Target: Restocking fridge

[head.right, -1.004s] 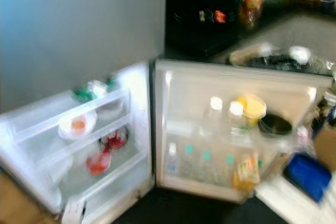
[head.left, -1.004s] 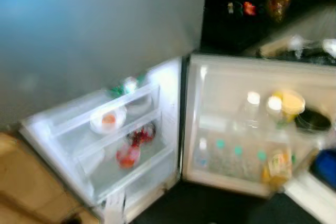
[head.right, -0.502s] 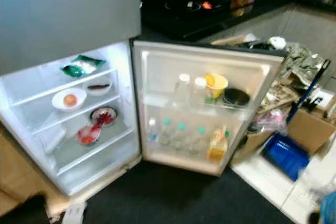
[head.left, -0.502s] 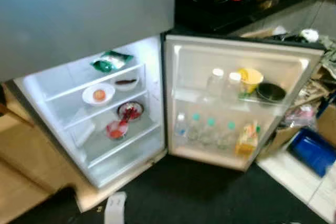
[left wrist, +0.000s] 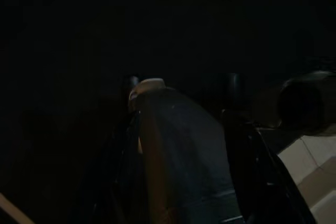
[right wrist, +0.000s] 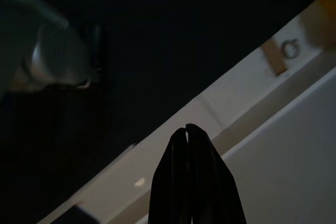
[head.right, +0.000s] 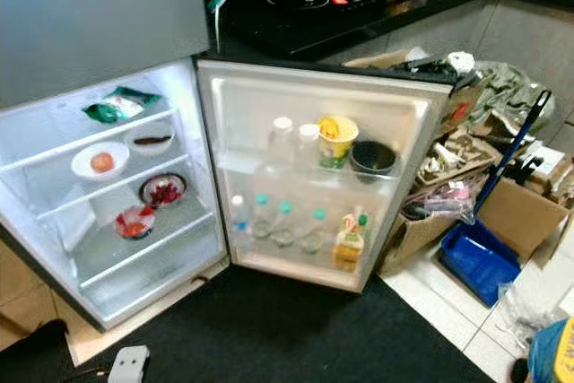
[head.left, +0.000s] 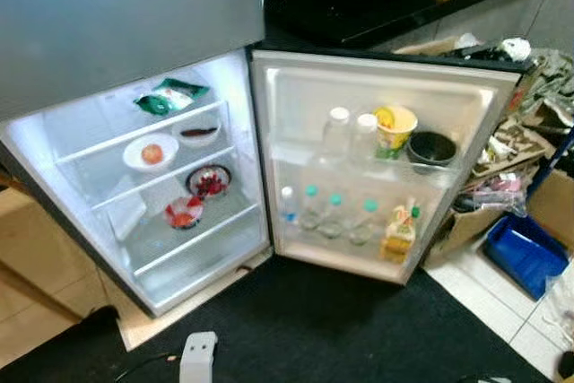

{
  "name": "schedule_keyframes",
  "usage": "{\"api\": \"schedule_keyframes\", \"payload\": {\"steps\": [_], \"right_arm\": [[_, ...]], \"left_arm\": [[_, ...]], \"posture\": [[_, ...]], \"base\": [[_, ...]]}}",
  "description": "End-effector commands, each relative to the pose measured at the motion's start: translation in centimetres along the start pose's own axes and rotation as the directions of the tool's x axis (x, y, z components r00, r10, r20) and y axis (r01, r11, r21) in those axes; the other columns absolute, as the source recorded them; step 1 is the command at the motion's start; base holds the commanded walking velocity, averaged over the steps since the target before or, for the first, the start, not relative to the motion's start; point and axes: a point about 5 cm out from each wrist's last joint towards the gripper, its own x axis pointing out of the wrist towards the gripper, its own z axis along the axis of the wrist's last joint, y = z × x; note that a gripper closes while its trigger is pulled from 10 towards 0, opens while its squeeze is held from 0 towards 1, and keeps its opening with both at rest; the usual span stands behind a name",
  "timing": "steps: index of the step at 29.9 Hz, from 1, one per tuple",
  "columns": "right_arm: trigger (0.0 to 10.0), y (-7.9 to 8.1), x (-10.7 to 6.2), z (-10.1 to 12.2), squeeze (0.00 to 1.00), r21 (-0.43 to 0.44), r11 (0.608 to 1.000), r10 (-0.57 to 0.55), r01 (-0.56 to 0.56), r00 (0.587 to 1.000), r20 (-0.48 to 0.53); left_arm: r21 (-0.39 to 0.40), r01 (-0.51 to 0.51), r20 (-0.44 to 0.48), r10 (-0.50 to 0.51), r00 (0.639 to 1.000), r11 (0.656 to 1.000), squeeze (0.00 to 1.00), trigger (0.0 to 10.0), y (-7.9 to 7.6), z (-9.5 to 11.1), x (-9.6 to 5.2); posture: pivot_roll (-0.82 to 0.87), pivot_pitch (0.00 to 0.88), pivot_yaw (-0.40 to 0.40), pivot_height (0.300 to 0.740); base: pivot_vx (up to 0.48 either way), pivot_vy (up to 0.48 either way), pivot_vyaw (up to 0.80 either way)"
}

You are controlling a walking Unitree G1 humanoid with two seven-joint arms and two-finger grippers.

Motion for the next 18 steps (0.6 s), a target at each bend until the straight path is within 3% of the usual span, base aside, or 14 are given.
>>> {"api": "schedule_keyframes", "payload": {"steps": [1,7,11,18], "right_arm": [[10.0,0.2,0.0,0.1,0.0,0.007,1.0,0.006,-0.006,1.0,0.006],[10.0,0.2,0.0,0.2,0.0,0.003,1.0,0.007,-0.007,1.0,0.009],[10.0,0.1,0.0,1.6,0.0,0.029,0.999,0.034,-0.037,0.995,0.093],[10.0,0.0,0.0,3.1,0.0,0.001,0.999,0.05,-0.051,0.989,0.137]], "left_arm": [[0.009,-0.01,-0.004,0.01,1.0,1.0,0.0,10.0,0.4,-0.1,-0.1],[0.011,-0.009,-0.007,0.009,1.0,1.0,0.0,10.0,0.4,-0.1,-0.1],[0.014,-0.009,-0.01,0.009,1.0,1.0,0.0,10.0,0.4,-0.2,-0.1],[0.013,-0.01,-0.015,0.01,1.0,1.0,0.0,10.0,0.5,-0.3,-0.2]], "posture": [[-0.05,0.0,0.013,0.74],[-0.05,0.0,0.014,0.74],[-0.05,0.0,0.014,0.74],[-0.05,0.0,0.013,0.74]], "base": [[0.0,-0.442,0.0],[0.0,-0.454,0.0],[0.0,-0.452,0.0],[0.0,-0.452,0.6]]}}
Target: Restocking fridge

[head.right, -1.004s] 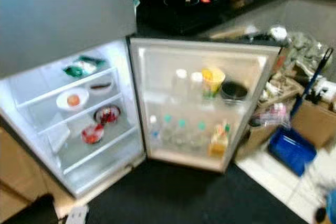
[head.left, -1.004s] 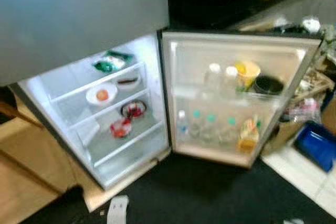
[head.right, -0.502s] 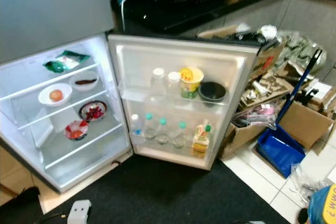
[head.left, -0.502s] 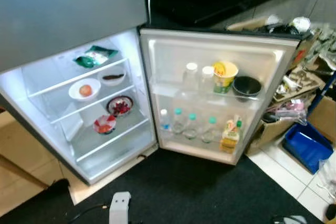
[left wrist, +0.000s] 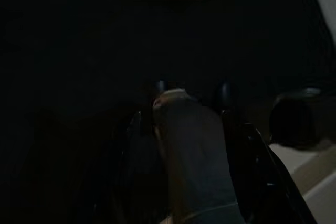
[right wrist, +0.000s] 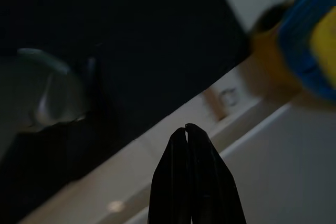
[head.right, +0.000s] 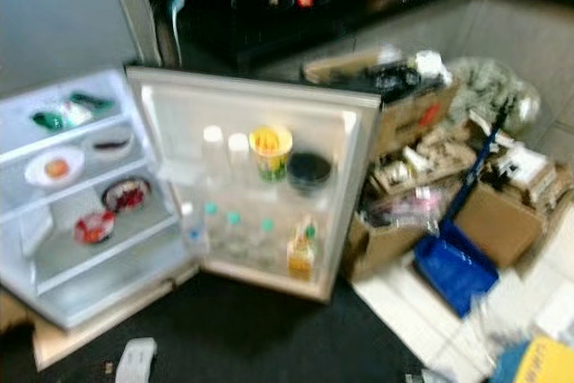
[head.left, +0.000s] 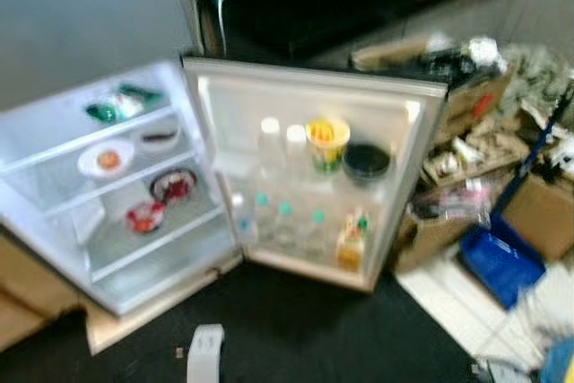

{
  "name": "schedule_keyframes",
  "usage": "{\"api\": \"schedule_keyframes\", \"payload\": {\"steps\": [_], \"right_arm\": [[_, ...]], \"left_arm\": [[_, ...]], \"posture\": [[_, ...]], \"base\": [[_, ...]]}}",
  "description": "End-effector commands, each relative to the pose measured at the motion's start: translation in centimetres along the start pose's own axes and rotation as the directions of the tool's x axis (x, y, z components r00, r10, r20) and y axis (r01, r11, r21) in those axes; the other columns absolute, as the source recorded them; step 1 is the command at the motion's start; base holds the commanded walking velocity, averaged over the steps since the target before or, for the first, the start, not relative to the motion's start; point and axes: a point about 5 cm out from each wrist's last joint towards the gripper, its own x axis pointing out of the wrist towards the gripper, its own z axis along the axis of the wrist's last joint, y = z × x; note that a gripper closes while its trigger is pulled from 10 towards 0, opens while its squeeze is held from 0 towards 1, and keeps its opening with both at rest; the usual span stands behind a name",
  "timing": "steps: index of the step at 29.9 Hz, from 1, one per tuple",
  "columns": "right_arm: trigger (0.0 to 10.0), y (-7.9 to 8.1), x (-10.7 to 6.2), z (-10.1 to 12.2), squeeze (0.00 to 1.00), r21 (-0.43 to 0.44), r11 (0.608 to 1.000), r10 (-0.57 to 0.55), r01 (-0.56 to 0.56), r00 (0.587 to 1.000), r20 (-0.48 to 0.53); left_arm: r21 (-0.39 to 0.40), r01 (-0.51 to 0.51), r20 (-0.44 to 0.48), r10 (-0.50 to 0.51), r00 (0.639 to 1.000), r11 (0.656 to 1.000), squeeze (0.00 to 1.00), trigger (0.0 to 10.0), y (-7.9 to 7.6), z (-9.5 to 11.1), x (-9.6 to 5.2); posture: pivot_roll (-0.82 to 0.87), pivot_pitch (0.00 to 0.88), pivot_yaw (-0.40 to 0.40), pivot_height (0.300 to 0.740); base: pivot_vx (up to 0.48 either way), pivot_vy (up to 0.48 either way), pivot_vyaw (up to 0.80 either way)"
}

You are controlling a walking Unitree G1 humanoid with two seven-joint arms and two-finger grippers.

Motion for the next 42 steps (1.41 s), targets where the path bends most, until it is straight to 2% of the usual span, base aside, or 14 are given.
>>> {"api": "schedule_keyframes", "payload": {"steps": [1,15,24,26,31,33,34,35,42], "right_arm": [[10.0,0.3,0.1,0.6,0.0,-0.007,1.0,0.017,-0.016,0.999,0.03],[10.0,0.3,0.2,1.7,0.0,-0.015,0.999,0.031,-0.03,0.997,0.068],[10.0,-0.1,0.2,3.6,0.0,-0.017,0.999,0.031,-0.029,0.991,0.13],[10.0,-0.1,0.1,4.1,0.0,-0.019,0.999,0.033,-0.031,0.988,0.152],[10.0,-0.4,0.0,7.3,0.0,-0.008,1.0,0.027,-0.026,0.965,0.263],[10.0,-0.4,0.0,7.3,0.0,-0.008,1.0,0.027,-0.026,0.965,0.263],[10.0,-0.8,-0.2,8.9,0.0,-0.003,1.0,0.013,-0.013,0.952,0.307],[10.0,-0.9,-0.3,9.5,0.0,-0.002,1.0,0.008,-0.007,0.947,0.322],[10.0,-2.2,-0.7,11.2,0.0,0.014,0.998,-0.063,0.062,0.933,0.355]], "left_arm": [[-0.004,-0.007,-0.025,0.007,1.0,1.0,0.0,10.0,0.3,-0.7,-0.2],[-0.01,-0.004,-0.023,0.004,1.0,1.0,0.0,10.0,0.2,-0.7,-0.2],[-0.018,-0.007,-0.027,0.006,1.0,1.0,0.0,10.0,0.1,-0.8,-0.1],[-0.02,-0.009,-0.027,0.008,1.0,1.0,0.0,10.0,0.0,-0.8,-0.1],[-0.02,-0.011,-0.029,0.01,1.0,1.0,0.0,10.0,0.0,-0.9,-0.1],[-0.02,-0.011,-0.029,0.01,1.0,1.0,0.0,10.0,0.0,-0.9,-0.1],[-0.021,-0.01,-0.028,0.01,1.0,1.0,0.0,10.0,0.0,-0.9,-0.1],[-0.022,-0.01,-0.028,0.01,1.0,1.0,0.0,10.0,0.0,-0.9,-0.1],[-0.025,-0.009,-0.029,0.008,1.0,1.0,0.0,10.0,0.0,-0.9,-0.1]], "posture": [[-0.05,0.0,0.013,0.74],[-0.05,0.0,0.011,0.74],[-0.05,0.0,0.01,0.74],[-0.05,0.0,0.01,0.74],[-0.05,0.0,0.009,0.74],[-0.05,0.0,0.009,0.74],[-0.05,0.0,0.009,0.74],[-0.05,0.0,0.009,0.74],[-0.05,0.0,0.007,0.74]], "base": [[0.0,-0.45,0.74],[0.0,-0.452,0.74],[0.0,-0.271,0.74],[0.0,0.0,0.74],[0.0,0.0,0.74],[0.0,0.0,0.74],[0.0,0.0,0.74],[0.0,0.0,0.74],[0.0,0.0,0.74]]}}
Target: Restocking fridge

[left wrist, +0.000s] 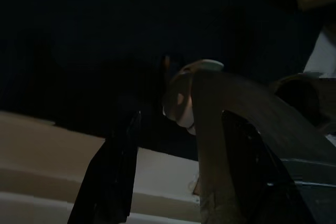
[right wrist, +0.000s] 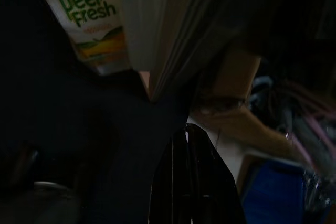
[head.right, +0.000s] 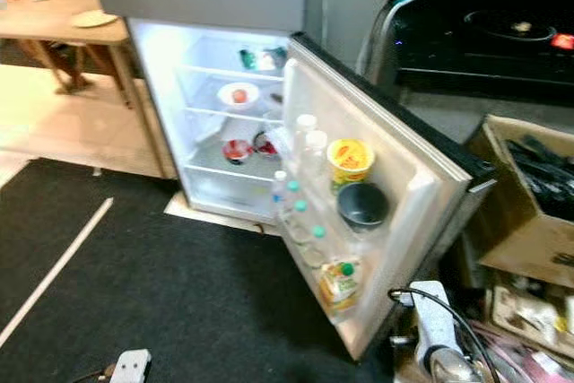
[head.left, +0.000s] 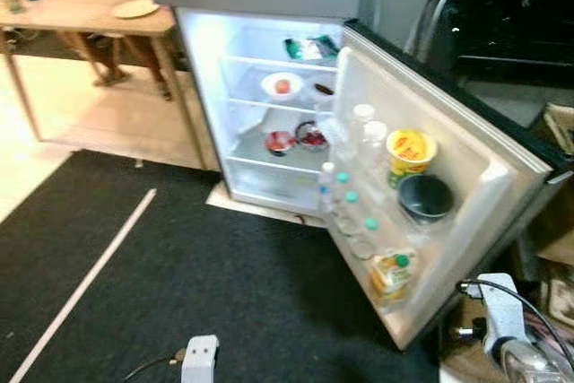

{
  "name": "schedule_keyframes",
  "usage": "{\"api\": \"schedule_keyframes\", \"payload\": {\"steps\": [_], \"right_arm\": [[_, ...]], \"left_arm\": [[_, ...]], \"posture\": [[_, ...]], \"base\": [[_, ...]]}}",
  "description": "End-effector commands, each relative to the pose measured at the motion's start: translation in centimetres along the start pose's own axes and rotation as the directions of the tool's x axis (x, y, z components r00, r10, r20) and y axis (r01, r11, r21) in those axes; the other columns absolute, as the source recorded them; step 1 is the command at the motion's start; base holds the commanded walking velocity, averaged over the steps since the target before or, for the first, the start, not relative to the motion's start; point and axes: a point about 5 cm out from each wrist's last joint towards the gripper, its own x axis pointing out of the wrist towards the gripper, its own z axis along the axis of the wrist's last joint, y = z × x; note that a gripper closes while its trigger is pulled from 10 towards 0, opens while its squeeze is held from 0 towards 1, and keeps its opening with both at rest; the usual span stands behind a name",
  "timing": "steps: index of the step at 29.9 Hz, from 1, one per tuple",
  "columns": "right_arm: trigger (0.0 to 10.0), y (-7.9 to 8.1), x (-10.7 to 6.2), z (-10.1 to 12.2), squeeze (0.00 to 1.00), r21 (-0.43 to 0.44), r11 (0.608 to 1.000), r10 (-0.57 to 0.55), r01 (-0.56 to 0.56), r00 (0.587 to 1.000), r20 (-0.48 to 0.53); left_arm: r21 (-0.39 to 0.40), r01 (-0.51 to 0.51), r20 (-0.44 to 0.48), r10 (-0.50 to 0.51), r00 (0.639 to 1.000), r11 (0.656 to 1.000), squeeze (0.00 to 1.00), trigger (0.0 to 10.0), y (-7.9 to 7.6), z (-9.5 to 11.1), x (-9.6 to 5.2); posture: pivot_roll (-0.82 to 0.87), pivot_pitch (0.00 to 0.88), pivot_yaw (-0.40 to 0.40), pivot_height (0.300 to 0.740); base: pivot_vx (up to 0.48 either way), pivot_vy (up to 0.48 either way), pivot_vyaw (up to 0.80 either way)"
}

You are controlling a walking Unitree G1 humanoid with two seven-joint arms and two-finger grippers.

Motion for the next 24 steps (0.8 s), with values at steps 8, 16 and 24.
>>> {"api": "schedule_keyframes", "payload": {"steps": [8,16,24], "right_arm": [[10.0,-0.9,-0.2,-0.9,0.0,0.057,0.994,-0.092,0.095,0.994,-0.055],[10.0,-1.2,-0.7,-2.5,0.0,0.085,0.987,-0.123,0.133,0.986,-0.115],[10.0,-3.3,-1.6,-4.0,0.0,0.078,0.95,-0.28,0.301,0.938,-0.206]], "left_arm": [[0.004,0.001,0.0,-0.001,1.0,1.0,0.0,10.0,0.1,0.1,0.0],[0.038,0.013,-0.008,-0.013,1.0,0.999,0.0,10.0,0.1,0.2,0.0],[0.017,-0.006,0.0,0.006,1.0,1.0,0.0,10.0,0.4,0.2,-0.1]], "posture": [[-0.05,0.0,0.006,0.74],[-0.05,0.0,0.008,0.74],[-0.04,0.0,0.013,0.74]], "base": [[0.0,0.0,0.28],[0.0,-0.41,0.0],[0.0,-0.052,0.0]]}}
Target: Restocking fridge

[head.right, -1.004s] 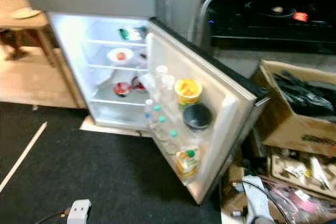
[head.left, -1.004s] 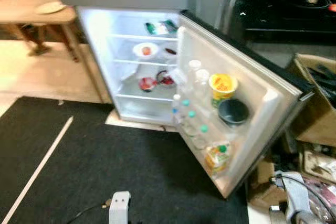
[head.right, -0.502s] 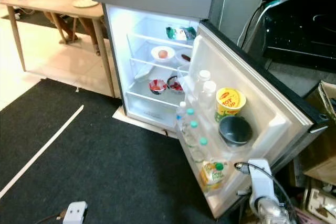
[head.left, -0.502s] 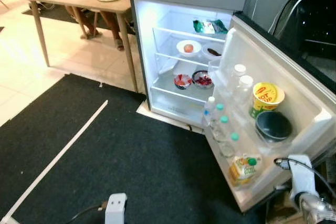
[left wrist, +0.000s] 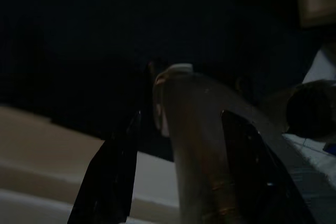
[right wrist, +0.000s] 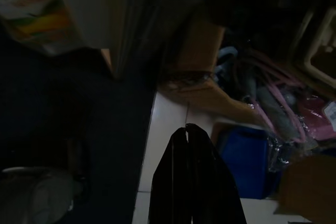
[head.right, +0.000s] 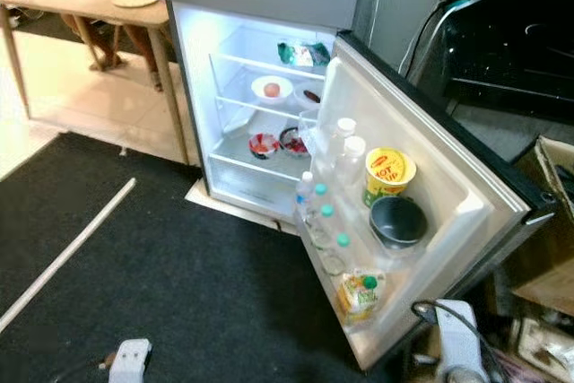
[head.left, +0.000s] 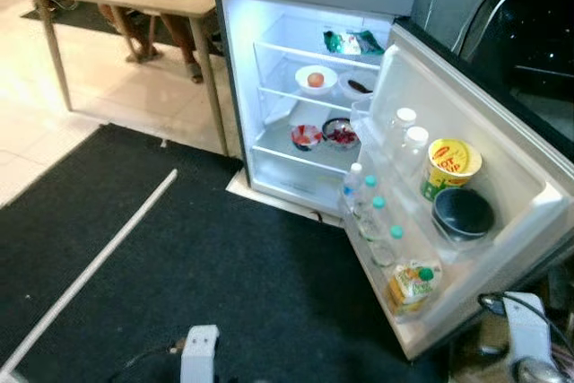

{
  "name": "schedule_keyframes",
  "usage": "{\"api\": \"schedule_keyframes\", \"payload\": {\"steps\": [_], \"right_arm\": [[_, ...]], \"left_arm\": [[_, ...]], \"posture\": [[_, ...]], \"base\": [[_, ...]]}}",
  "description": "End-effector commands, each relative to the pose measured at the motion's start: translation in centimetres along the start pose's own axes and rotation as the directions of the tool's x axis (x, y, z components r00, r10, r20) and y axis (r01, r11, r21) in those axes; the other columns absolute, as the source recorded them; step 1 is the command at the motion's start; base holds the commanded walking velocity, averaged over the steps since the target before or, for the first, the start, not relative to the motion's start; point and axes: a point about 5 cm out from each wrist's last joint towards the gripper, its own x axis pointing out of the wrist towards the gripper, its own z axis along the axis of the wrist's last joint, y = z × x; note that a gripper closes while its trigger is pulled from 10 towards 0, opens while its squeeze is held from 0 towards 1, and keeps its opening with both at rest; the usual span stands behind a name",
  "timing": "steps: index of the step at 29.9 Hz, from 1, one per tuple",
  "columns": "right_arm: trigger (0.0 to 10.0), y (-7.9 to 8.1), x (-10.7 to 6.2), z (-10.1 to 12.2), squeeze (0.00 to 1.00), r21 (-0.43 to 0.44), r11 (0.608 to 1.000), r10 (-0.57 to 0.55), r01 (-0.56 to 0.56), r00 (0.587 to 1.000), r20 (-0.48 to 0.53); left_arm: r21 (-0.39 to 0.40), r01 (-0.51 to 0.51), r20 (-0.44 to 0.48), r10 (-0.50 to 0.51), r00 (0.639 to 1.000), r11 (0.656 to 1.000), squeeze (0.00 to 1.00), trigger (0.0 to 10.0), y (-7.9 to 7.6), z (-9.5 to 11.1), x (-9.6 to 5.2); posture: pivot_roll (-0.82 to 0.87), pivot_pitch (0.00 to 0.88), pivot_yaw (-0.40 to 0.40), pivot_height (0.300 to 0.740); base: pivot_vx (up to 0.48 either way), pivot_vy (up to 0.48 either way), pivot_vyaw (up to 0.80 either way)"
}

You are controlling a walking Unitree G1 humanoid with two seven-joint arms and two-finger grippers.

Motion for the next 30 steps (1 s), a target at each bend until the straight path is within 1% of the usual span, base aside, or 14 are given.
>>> {"api": "schedule_keyframes", "payload": {"steps": [1,3,8,9,14,16,19,21,22,25,26,27,28,30], "right_arm": [[10.0,-2.0,-0.1,-0.2,0.0,0.05,0.993,-0.103,0.104,0.994,-0.02],[10.0,-2.7,-0.1,0.5,0.0,0.121,0.983,-0.138,0.135,0.99,0.013],[10.0,-3.2,-0.1,1.3,0.0,0.17,0.974,-0.157,0.148,0.987,0.041],[10.0,-4.6,-0.2,4.0,0.0,0.284,0.941,-0.222,0.182,0.968,0.116],[10.0,-5.4,-0.3,6.4,0.0,0.384,0.908,-0.25,0.165,0.951,0.183],[10.0,-5.2,-0.6,10.1,0.0,0.537,0.844,-0.203,-0.001,0.926,0.32],[10.0,-5.0,-1.5,14.6,0.0,0.63,0.744,-0.169,-0.223,0.849,0.5],[10.0,-4.9,-2.3,17.3,0.0,0.631,0.693,-0.154,-0.35,0.783,0.603],[10.0,-4.9,-2.3,17.3,0.0,0.631,0.693,-0.154,-0.35,0.783,0.603],[10.0,-4.3,-3.1,19.6,0.0,0.586,0.638,-0.09,-0.499,0.708,0.701],[10.0,-3.7,-3.3,20.2,0.0,0.549,0.618,-0.039,-0.563,0.676,0.736],[10.0,-2.5,-3.7,21.0,0.0,0.444,0.594,0.078,-0.671,0.598,0.798],[10.0,-2.5,-3.7,21.0,0.0,0.444,0.594,0.078,-0.671,0.598,0.798],[10.0,-1.0,-4.1,21.3,0.0,0.32,0.574,0.21,-0.753,0.514,0.832]], "left_arm": [[-0.006,-0.009,-0.009,0.009,1.0,1.0,0.0,10.0,0.3,-0.1,-0.1],[-0.009,-0.008,-0.009,0.008,1.0,1.0,0.0,10.0,0.3,-0.1,-0.1],[-0.011,-0.007,-0.007,0.007,1.0,1.0,0.0,10.0,0.3,-0.1,-0.1],[-0.019,-0.005,-0.003,0.005,1.0,1.0,0.0,10.0,0.2,-0.1,0.0],[-0.024,-0.002,0.001,0.002,1.0,1.0,0.0,10.0,0.1,0.0,0.0],[-0.025,0.001,0.004,-0.001,1.0,1.0,0.0,10.0,0.0,0.0,0.0],[-0.029,0.003,0.008,-0.003,1.0,1.0,0.0,10.0,-0.1,0.1,0.0],[-0.031,0.004,0.009,-0.003,1.0,1.0,0.0,10.0,-0.1,0.1,0.0],[-0.031,0.004,0.009,-0.003,1.0,1.0,0.0,10.0,-0.1,0.1,0.0],[-0.034,0.005,0.011,-0.005,1.0,0.999,0.0,10.0,-0.1,0.1,0.0],[-0.035,0.005,0.01,-0.004,1.0,0.999,0.0,10.0,-0.1,0.1,0.0],[-0.035,0.005,0.01,-0.005,1.0,0.999,0.0,10.0,-0.1,0.1,0.0],[-0.035,0.005,0.01,-0.005,1.0,0.999,0.0,10.0,-0.1,0.1,0.0],[-0.035,0.005,0.009,-0.005,1.0,0.999,0.0,10.0,-0.1,0.1,0.1]], "posture": [[-0.04,0.0,0.013,0.74],[-0.04,0.0,0.013,0.74],[-0.04,0.0,0.011,0.74],[-0.04,0.0,0.008,0.74],[-0.04,0.0,0.007,0.74],[-0.04,0.0,0.008,0.74],[-0.04,0.0,0.007,0.74],[-0.04,0.0,0.007,0.74],[-0.04,0.0,0.007,0.74],[-0.04,0.0,0.003,0.74],[-0.04,0.0,0.003,0.74],[-0.04,0.0,0.001,0.74],[-0.04,0.0,0.001,0.74],[-0.04,0.0,0.001,0.74]], "base": [[0.0,0.0,0.0],[0.0,0.0,0.0],[0.0,0.0,0.0],[0.0,0.0,0.0],[0.0,0.0,0.0],[0.0,0.0,0.0],[0.0,0.0,0.0],[0.0,0.0,0.0],[0.0,0.0,0.0],[0.0,0.0,0.0],[0.0,0.0,0.0],[0.0,0.0,0.0],[0.0,0.0,0.0],[0.0,0.0,0.0]]}}
